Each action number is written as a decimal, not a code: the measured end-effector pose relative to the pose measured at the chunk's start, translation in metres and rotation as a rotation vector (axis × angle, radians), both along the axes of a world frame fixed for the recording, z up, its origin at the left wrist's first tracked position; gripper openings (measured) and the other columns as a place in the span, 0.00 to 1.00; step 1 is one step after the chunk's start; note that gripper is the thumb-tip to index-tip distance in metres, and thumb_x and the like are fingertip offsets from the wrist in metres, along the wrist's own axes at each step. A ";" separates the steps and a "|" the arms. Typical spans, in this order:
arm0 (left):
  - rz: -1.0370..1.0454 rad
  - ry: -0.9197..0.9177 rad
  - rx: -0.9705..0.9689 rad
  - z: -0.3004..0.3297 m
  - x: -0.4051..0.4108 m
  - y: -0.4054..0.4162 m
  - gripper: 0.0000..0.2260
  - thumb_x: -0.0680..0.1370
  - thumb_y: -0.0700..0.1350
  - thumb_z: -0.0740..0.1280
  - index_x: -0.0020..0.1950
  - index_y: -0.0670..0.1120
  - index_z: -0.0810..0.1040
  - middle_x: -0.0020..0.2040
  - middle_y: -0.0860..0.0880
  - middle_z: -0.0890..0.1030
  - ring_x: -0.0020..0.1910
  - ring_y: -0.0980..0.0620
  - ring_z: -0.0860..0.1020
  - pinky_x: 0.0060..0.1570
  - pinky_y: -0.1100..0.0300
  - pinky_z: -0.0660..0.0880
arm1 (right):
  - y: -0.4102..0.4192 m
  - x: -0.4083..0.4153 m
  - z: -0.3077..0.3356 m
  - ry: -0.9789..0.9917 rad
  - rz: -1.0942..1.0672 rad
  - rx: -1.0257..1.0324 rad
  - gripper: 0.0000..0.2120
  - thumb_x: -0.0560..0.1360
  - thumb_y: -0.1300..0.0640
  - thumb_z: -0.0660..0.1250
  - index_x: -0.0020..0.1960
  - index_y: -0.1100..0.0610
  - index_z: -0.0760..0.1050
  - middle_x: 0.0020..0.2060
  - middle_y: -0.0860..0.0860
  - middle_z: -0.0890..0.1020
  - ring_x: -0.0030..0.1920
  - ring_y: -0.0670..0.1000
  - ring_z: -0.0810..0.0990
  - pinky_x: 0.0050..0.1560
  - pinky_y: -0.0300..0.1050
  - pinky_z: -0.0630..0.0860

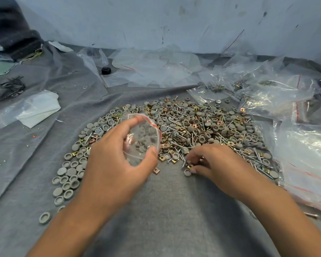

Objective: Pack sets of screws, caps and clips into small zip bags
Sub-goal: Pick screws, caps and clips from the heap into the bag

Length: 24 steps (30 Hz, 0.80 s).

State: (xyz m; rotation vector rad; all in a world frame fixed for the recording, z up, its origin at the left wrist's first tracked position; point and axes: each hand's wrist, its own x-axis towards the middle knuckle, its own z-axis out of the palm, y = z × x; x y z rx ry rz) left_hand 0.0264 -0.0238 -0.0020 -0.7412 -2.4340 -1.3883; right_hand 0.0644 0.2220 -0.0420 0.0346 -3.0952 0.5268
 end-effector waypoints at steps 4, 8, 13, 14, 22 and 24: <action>0.009 0.015 -0.017 0.001 0.000 0.000 0.23 0.70 0.60 0.67 0.65 0.62 0.74 0.47 0.68 0.76 0.50 0.71 0.77 0.43 0.81 0.67 | -0.002 -0.002 0.000 -0.047 0.017 -0.001 0.10 0.77 0.47 0.71 0.56 0.39 0.75 0.44 0.36 0.77 0.47 0.40 0.75 0.49 0.45 0.78; 0.012 0.028 -0.045 0.001 -0.001 -0.002 0.23 0.71 0.60 0.66 0.66 0.61 0.74 0.47 0.66 0.77 0.49 0.71 0.77 0.41 0.81 0.68 | -0.003 0.001 0.001 -0.056 0.011 -0.031 0.09 0.78 0.50 0.71 0.53 0.39 0.73 0.42 0.36 0.77 0.43 0.36 0.74 0.46 0.43 0.78; 0.051 0.010 -0.025 -0.001 -0.006 -0.007 0.23 0.70 0.58 0.69 0.66 0.62 0.75 0.49 0.67 0.78 0.50 0.72 0.77 0.44 0.79 0.68 | -0.006 0.002 0.007 -0.033 0.107 0.013 0.09 0.78 0.51 0.70 0.50 0.38 0.73 0.47 0.34 0.73 0.51 0.39 0.73 0.52 0.45 0.77; 0.063 0.007 -0.013 -0.001 -0.007 -0.008 0.23 0.70 0.59 0.68 0.66 0.62 0.75 0.47 0.68 0.79 0.49 0.70 0.77 0.43 0.78 0.68 | -0.007 0.002 0.007 -0.031 0.113 0.016 0.08 0.78 0.51 0.70 0.51 0.38 0.74 0.48 0.34 0.74 0.52 0.39 0.73 0.54 0.44 0.77; 0.111 -0.021 0.031 0.002 -0.013 -0.015 0.24 0.71 0.54 0.70 0.67 0.57 0.78 0.40 0.74 0.76 0.34 0.60 0.74 0.39 0.74 0.68 | -0.010 0.000 0.009 -0.088 0.113 -0.097 0.07 0.80 0.49 0.67 0.55 0.37 0.73 0.48 0.33 0.73 0.51 0.32 0.71 0.49 0.32 0.68; 0.102 -0.024 0.033 0.002 -0.012 -0.014 0.24 0.71 0.54 0.70 0.67 0.57 0.78 0.40 0.73 0.75 0.36 0.62 0.75 0.40 0.74 0.68 | -0.016 0.000 0.010 -0.042 0.067 -0.156 0.09 0.81 0.49 0.64 0.58 0.36 0.74 0.51 0.32 0.71 0.52 0.32 0.71 0.50 0.30 0.69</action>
